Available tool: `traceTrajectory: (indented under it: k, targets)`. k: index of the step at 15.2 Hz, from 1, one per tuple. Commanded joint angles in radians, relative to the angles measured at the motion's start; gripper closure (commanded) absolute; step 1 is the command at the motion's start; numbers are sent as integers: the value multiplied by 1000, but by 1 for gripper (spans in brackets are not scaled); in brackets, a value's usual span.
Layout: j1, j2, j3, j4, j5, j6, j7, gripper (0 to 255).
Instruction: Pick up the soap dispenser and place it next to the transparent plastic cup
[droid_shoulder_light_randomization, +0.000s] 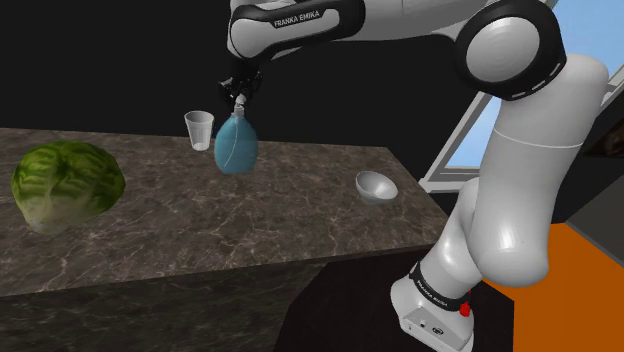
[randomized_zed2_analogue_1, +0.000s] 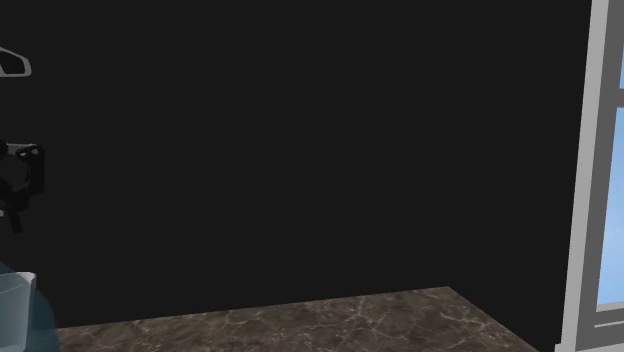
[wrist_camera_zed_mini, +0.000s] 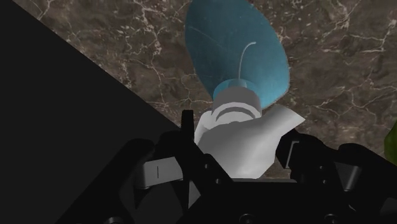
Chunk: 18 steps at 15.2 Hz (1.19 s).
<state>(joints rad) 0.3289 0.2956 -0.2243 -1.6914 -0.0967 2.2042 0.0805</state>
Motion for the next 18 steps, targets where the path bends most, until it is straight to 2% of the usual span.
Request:
traceTrajectory:
  k: [1,9,10,15,18]
  targets:
    - [0,8,0,-28,-1,38,5,255]
    - [0,8,0,-28,-1,38,5,255]
    - [0,9,0,-28,-1,37,5,0]
    - [0,8,0,-28,-1,38,5,0]
    - [12,-45,1,-3,-11,-41,11,0]
